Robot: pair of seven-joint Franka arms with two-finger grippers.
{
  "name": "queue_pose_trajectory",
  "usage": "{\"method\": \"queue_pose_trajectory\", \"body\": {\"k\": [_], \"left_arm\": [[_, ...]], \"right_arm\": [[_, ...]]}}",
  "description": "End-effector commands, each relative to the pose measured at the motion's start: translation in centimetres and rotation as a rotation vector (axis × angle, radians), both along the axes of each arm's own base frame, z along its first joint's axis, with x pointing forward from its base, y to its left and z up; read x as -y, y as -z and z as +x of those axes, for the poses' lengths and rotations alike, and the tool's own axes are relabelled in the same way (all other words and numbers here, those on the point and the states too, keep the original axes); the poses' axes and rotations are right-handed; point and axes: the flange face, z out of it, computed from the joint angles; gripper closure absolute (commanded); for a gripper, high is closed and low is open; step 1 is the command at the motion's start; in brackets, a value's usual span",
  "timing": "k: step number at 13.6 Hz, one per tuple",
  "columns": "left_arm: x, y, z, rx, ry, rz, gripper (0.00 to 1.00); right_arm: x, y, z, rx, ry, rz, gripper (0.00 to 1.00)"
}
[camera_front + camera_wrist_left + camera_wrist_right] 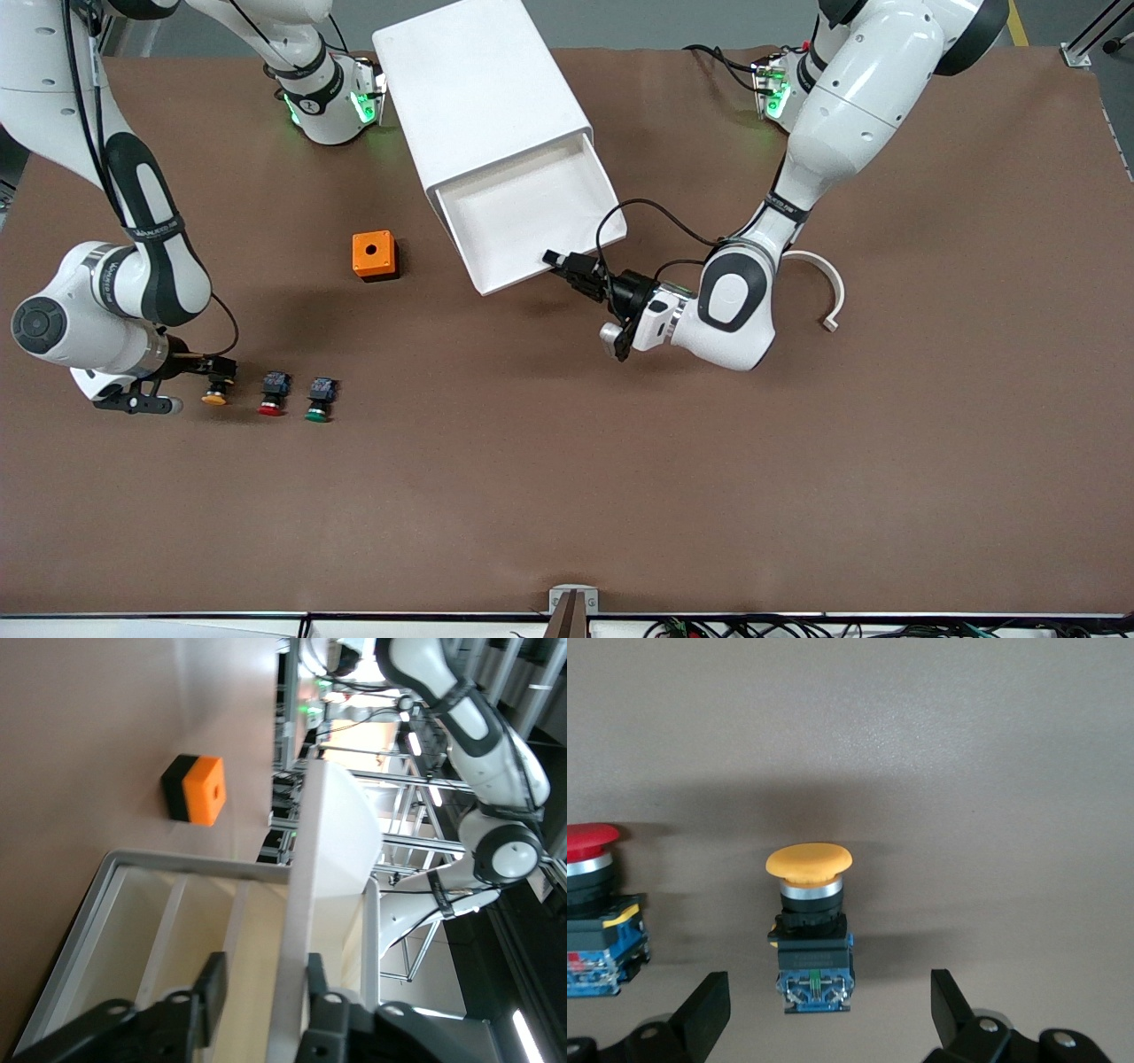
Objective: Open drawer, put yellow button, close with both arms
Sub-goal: 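Grasp the yellow button with the right gripper while the left gripper withdraws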
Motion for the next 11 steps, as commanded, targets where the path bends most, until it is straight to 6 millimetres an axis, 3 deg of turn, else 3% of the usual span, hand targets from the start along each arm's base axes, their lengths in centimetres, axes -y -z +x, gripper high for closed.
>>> {"method": "queue_pose_trajectory", "body": {"k": [1,4,5,7,9,11], "left_arm": [[-1.8,-2.6,1.6,-0.046,0.004,0.126,0.00],[-3.8,-6.0,4.2,-0.071,-0.015,0.248,0.00],[-4.9,-7.0,4.6,-0.006,0.015,0.318,0.00],[-8.2,-9.9,7.0,0.141,0.041,0.452,0.00],[-11.8,-11.3,8.8,0.188,0.030,0.523,0.00],[-13.0,-12.3,9.7,0.269,0.067,0.621,0.00]], "right_arm": [[-0.5,1.2,0.0,-0.003,-0.028,-0.008,0.00],[-0.5,2.1,0.0,-0.005,-0.052,-0.006,0.00],[-0.5,2.1,-0.1,-0.008,-0.071,-0.004,0.03],[-0.4,2.2,-0.1,-0.013,-0.076,-0.003,0.25],[-0.3,2.3,-0.2,-0.019,-0.074,-0.001,0.46],[-0.4,2.3,-0.2,-0.020,-0.075,-0.001,0.60]]}}
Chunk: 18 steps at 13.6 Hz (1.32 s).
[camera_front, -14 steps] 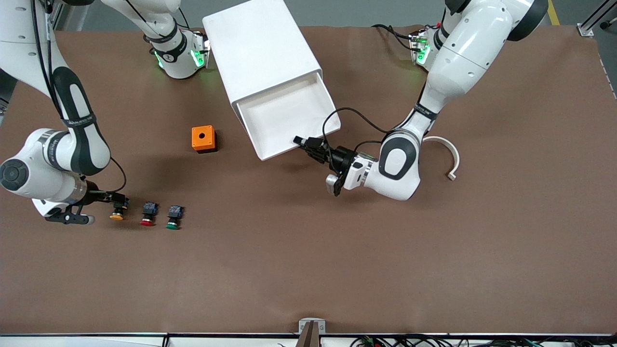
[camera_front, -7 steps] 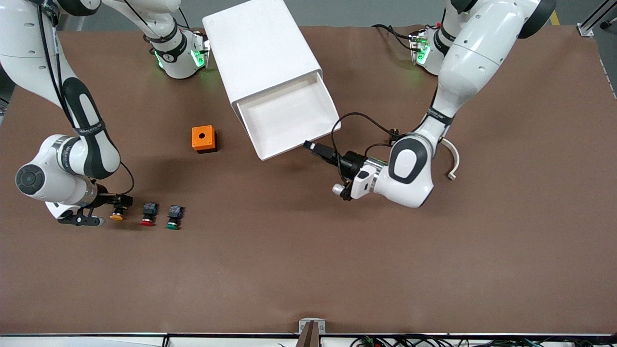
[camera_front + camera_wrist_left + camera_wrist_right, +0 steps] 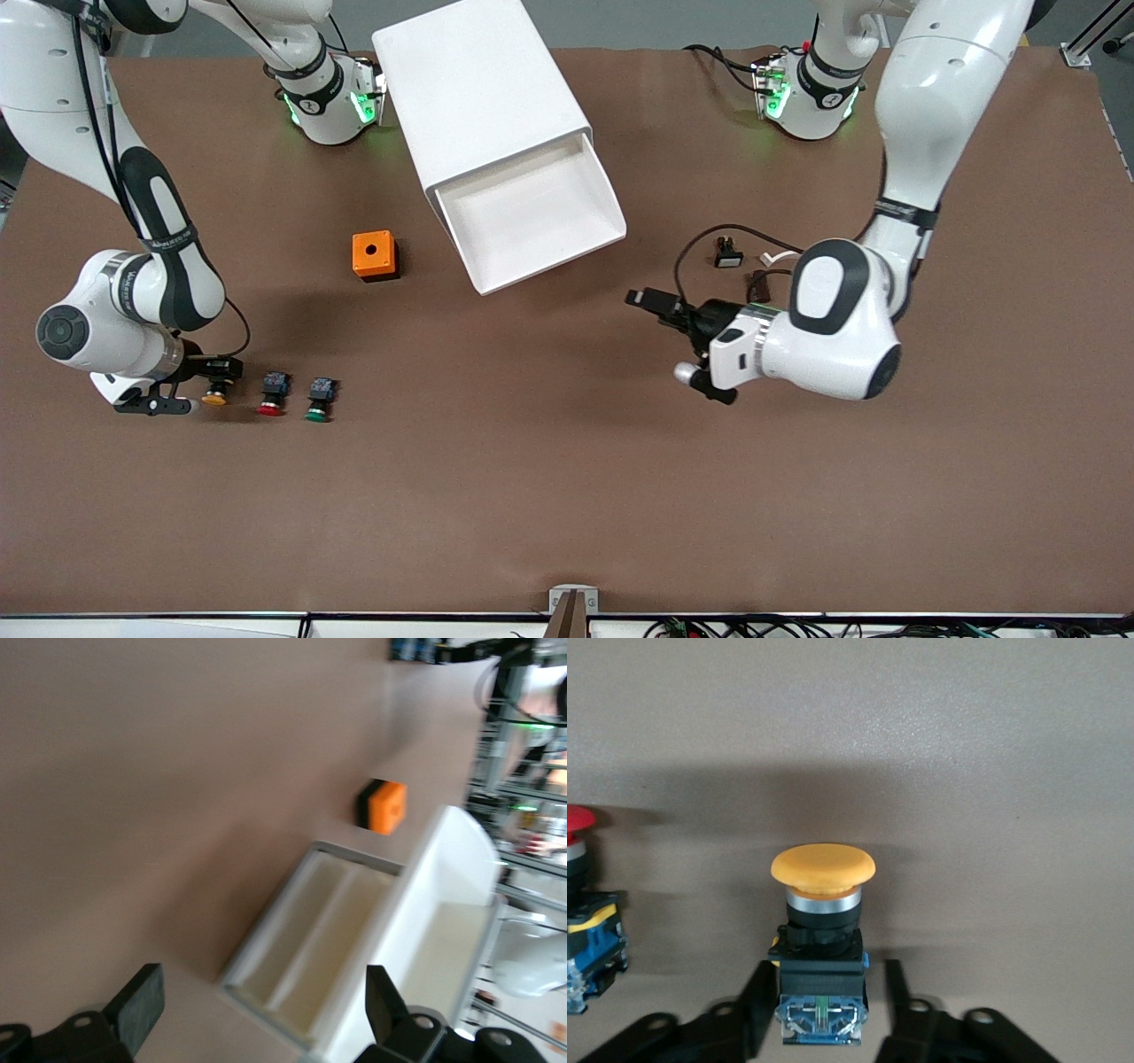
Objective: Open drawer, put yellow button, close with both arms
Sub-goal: 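Grasp the yellow button with the right gripper while the left gripper withdraws, then carry the yellow button with the right gripper over the open drawer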
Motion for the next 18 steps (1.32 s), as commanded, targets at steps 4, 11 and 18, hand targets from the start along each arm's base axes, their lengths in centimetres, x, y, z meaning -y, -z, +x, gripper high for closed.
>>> {"method": "queue_pose_trajectory", "body": {"k": [4,11,18], "left_arm": [[-2.9,-4.3,1.1,0.187,0.085,0.354,0.00],[-6.2,-12.5,0.8,0.420,0.127,0.645,0.00],[-6.6,-15.2,0.4,0.418,-0.013,0.714,0.00]], "right_arm": [[-0.2,-0.1,-0.2,-0.030,-0.018,-0.003,0.68],[-2.5,-9.4,-0.4,-0.097,-0.008,0.009,0.69],[-12.8,-22.0,-2.8,-0.216,0.201,-0.060,0.69]]}}
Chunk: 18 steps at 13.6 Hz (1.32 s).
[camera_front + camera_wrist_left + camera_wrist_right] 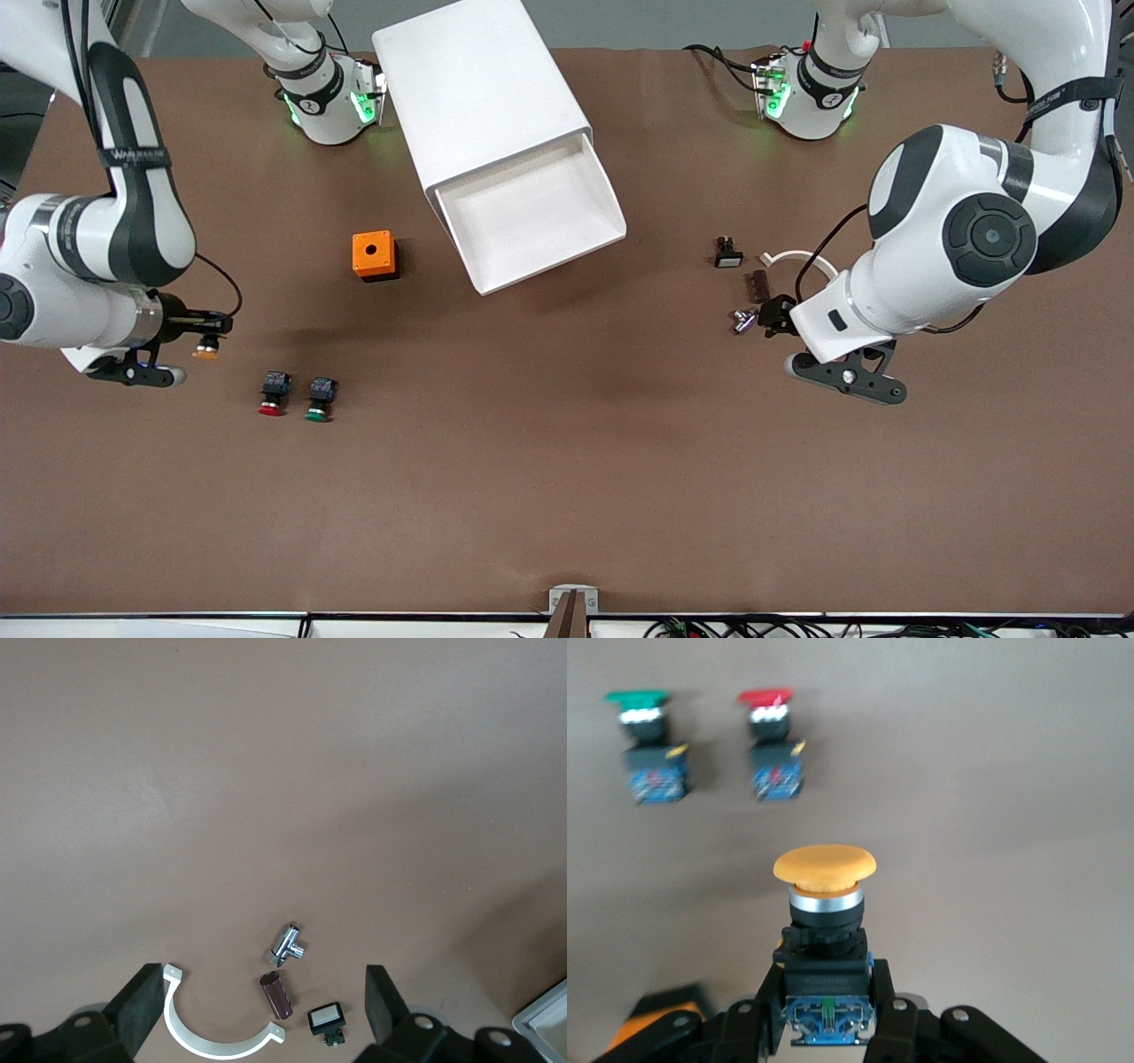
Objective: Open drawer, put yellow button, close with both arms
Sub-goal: 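Carry the yellow button with the right gripper over the open drawer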
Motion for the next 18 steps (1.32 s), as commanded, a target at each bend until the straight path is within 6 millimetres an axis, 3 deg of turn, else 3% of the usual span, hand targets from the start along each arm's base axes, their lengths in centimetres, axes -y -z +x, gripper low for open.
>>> {"method": "queue_pose_trajectory", "body": {"k": [1,4,6,8,11,14,17,18], "left_arm": [[-0.4,-1.2,-0.5,0.019,-0.020,0.027,0.00],[-0.9,-4.0,-0.6,0.076,-0.166,0.053,0.00],[-1.1,-4.6,-0.4,0.119,-0.160,0.115,0.00],[-1.1,-4.9,-0.3,0.123,-0.160,0.108,0.00],[-1.9,-3.8,0.2,0.102,-0.170,0.106,0.00],[-0.8,-2.0,0.0,0.070,-0.203,0.116,0.00],[0.3,-1.5,-0.7,0.044,-0.288,0.130,0.00],[1.7,-1.5,-1.2,0.047,-0.277,0.131,0.00]], "right_arm": [[-4.8,-5.9,-1.3,-0.023,0.078,-0.066,0.69],[-11.8,-11.4,-2.4,-0.053,0.199,-0.142,0.69],[-18.7,-14.6,-3.9,-0.049,0.312,-0.188,0.71],[-24.5,-16.3,-5.5,-0.047,0.435,-0.176,0.71],[-31.1,-17.3,-7.1,-0.057,0.586,-0.110,0.71],[-37.2,-17.4,-8.9,-0.009,0.725,-0.088,0.71],[-42.1,-16.0,-10.6,0.034,0.790,-0.068,0.71],[-43.6,-15.0,-11.0,0.042,0.813,-0.067,0.71]]}}
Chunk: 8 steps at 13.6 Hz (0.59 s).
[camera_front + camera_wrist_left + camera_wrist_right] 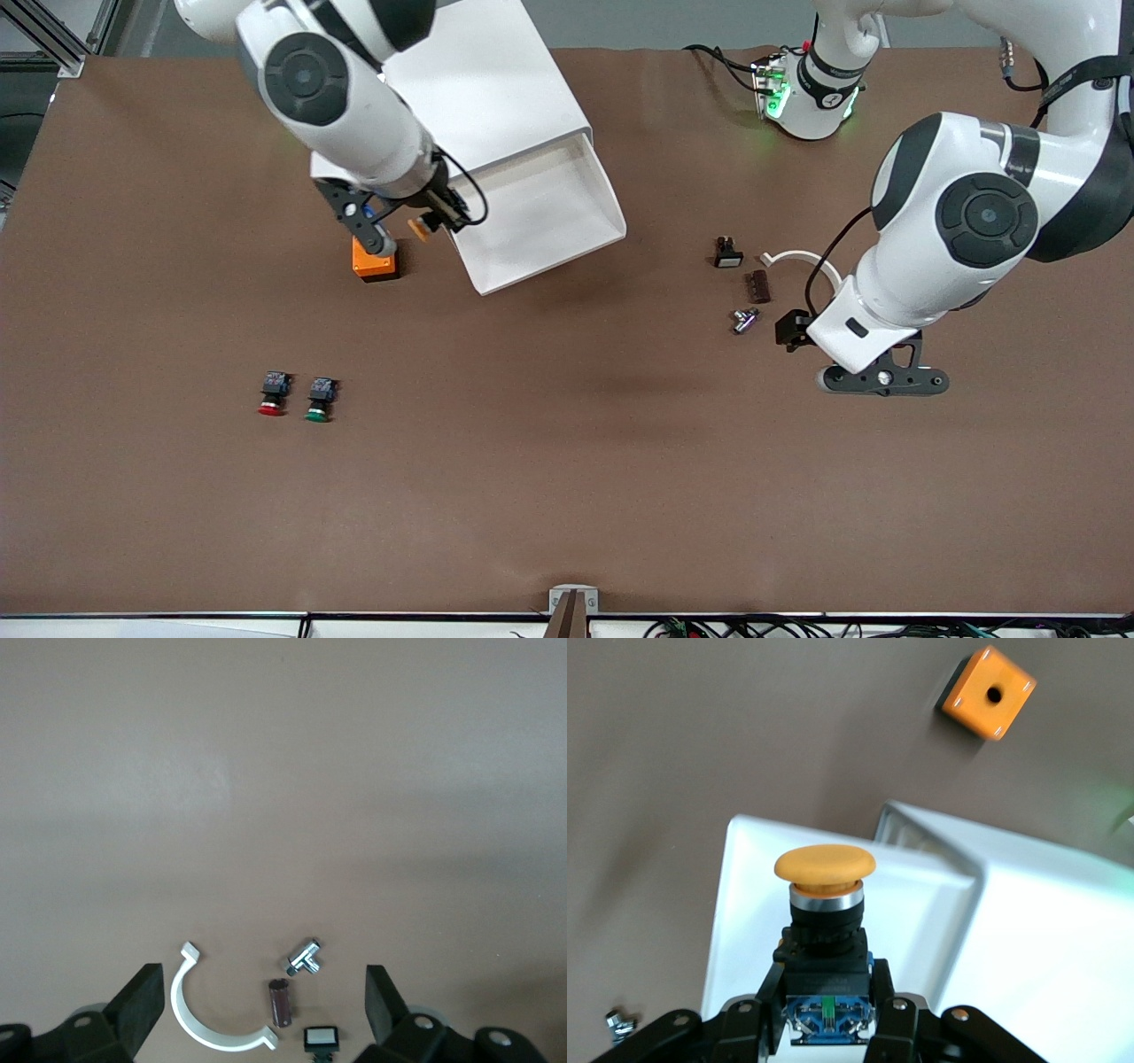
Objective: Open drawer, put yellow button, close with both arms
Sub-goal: 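Carry the yellow button with the right gripper over the open drawer, then lower the yellow button into the drawer and open the right gripper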
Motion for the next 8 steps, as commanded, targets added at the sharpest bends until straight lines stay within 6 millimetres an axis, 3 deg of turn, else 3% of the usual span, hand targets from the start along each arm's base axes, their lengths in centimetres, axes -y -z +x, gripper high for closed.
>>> {"method": "queue_pose_trajectory", "body": {"k": [1,2,5,8], "left_arm": [[2.1,-0.4,-1.2,-0.004,-0.007,0.019,0.00],[2.5,-0.4,-1.3,-0.002,-0.001,0.023,0.00],[0.3,0.5,-0.3,-0.022,-0.035,0.016,0.00],[-0.5,1.2,0.2,-0.033,-0.035,0.019,0.00]], "right_arm": [[-3.3,1.7,-1.1,0.015,0.065,0.013,0.71],[-4.3,2.6,-1.5,0.021,0.066,0.014,0.71],[-6.6,5.1,-2.7,0.040,0.071,0.020,0.71],[-7.7,7.2,-3.3,0.043,0.079,0.014,0.71]]}}
